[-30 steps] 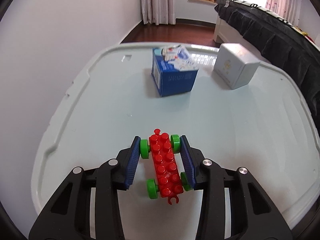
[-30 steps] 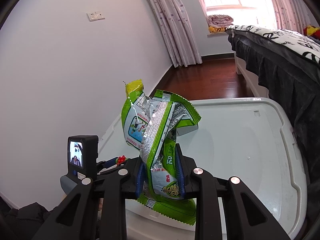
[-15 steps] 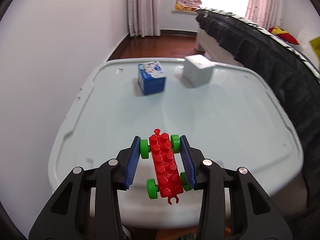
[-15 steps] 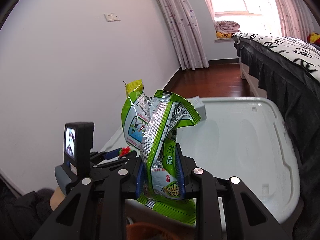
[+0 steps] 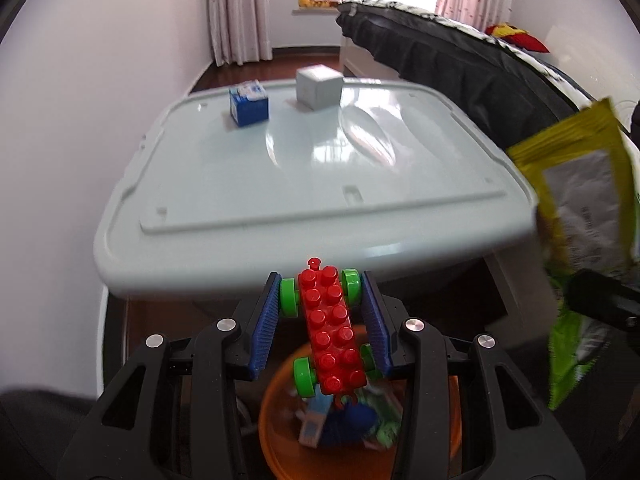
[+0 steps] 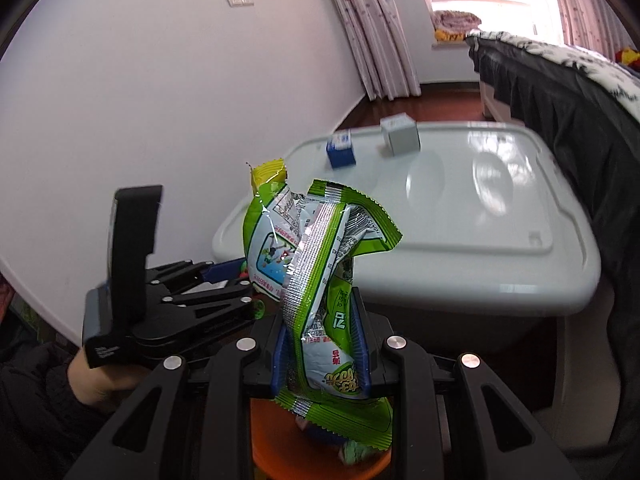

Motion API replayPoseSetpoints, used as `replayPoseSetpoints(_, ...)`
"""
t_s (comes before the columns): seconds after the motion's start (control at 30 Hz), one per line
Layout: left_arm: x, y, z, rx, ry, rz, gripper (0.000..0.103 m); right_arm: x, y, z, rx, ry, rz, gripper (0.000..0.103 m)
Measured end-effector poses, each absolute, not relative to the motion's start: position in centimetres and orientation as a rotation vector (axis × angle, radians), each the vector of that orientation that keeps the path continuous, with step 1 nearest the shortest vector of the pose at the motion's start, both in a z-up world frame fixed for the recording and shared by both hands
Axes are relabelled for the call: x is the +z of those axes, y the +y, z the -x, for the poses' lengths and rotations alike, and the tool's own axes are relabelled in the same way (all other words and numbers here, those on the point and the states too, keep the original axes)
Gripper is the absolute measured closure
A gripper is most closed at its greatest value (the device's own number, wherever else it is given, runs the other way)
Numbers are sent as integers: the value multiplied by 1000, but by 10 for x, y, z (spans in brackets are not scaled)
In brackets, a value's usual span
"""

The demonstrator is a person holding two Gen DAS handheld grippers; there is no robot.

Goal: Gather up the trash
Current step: 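Carry the toy car and green bag over the orange bucket, then open both tools to drop the car and bag into the bucket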

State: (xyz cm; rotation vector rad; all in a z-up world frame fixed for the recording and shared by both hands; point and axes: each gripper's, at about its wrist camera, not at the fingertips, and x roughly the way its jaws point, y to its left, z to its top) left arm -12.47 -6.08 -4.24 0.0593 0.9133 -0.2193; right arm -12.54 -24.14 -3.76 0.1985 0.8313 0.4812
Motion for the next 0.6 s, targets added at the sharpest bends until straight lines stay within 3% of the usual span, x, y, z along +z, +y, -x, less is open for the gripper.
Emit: replayPoseSetpoints(0.6,-109,-61,179,-219,1118,-114,64,-120,-218,133,489,1129,-206,76)
